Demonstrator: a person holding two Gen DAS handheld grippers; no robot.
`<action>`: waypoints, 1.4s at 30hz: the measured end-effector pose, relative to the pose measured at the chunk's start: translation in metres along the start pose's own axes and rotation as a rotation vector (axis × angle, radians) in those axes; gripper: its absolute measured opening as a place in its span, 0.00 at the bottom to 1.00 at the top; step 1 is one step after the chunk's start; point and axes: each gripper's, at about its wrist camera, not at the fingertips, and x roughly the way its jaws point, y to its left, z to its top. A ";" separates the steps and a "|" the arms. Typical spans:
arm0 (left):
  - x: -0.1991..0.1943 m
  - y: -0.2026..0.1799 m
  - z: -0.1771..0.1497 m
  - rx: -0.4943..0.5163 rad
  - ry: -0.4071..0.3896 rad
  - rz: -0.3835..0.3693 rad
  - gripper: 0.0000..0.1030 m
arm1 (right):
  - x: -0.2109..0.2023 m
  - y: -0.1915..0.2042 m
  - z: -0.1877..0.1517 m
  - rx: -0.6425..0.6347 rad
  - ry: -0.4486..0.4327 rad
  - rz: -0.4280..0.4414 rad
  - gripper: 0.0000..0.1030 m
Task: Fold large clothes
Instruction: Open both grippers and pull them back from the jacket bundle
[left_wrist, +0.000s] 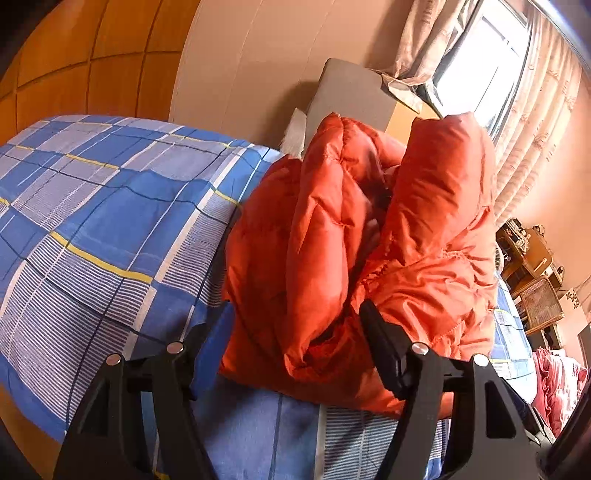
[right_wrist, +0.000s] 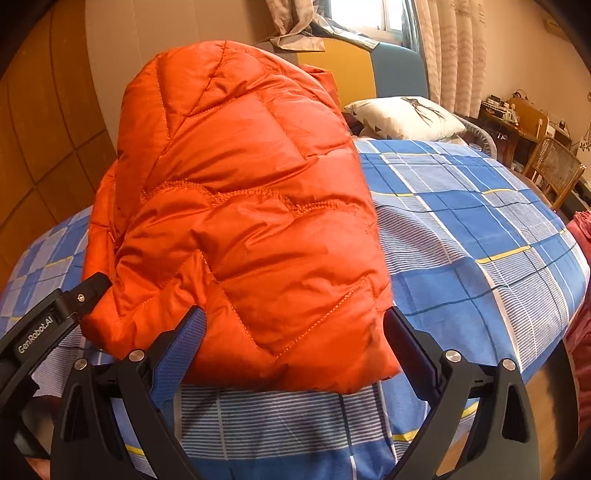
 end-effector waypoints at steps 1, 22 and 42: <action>-0.002 -0.001 0.000 0.008 -0.007 0.004 0.70 | -0.001 -0.001 0.001 -0.002 -0.004 -0.002 0.93; -0.040 -0.008 -0.019 0.039 -0.059 0.033 0.88 | -0.040 -0.011 -0.006 -0.019 -0.079 -0.002 0.95; -0.090 -0.029 -0.049 0.187 -0.132 0.104 0.98 | -0.072 -0.029 -0.032 -0.024 -0.081 -0.040 0.96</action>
